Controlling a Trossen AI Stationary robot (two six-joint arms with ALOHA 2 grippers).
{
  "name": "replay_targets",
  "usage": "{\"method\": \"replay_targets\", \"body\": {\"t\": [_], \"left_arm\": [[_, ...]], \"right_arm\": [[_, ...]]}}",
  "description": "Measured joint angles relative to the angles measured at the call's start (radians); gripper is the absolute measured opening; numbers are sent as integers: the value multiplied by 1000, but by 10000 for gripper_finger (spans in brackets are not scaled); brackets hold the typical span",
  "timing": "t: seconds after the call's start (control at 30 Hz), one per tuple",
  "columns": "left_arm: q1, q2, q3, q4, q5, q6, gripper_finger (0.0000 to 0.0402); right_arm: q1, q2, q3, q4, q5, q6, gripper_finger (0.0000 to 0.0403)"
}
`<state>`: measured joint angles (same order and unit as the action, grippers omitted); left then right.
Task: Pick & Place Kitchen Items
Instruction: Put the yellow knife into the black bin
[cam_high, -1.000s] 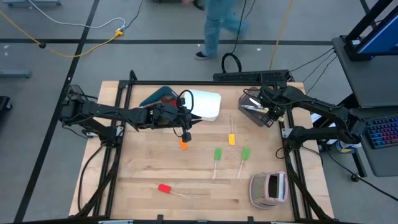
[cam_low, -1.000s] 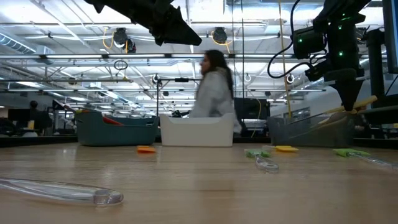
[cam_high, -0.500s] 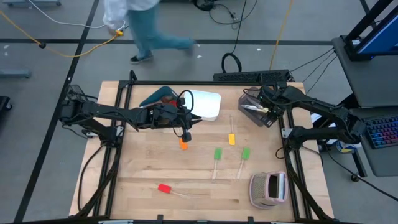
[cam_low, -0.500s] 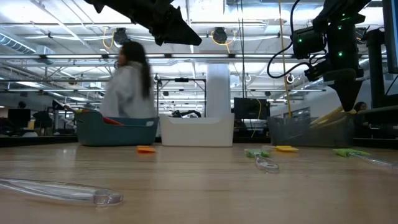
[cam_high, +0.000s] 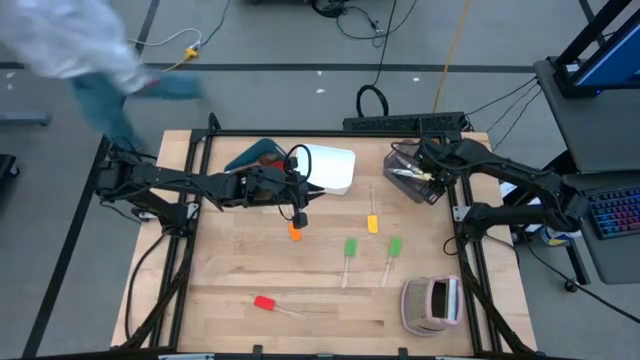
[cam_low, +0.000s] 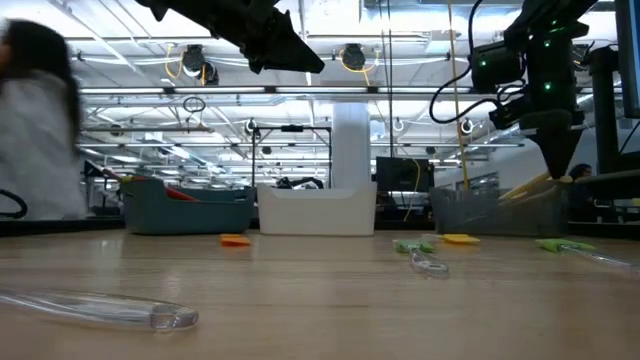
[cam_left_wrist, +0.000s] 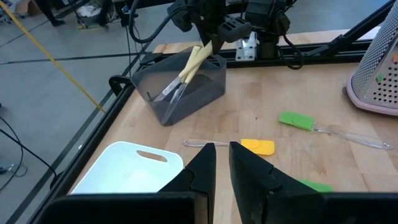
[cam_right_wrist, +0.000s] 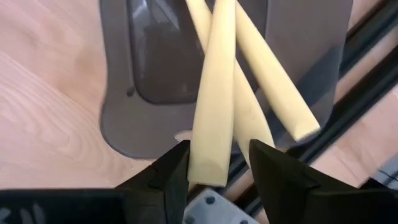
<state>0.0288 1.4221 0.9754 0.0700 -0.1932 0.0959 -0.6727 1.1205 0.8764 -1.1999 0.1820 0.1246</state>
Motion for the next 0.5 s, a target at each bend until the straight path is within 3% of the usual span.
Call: {"method": "replay_targets", "body": {"t": [0.5], "left_arm": [[0,0,0,-53,1,-104,49]], "right_arm": [[29,-117,0,0,-4,-6,160]]}}
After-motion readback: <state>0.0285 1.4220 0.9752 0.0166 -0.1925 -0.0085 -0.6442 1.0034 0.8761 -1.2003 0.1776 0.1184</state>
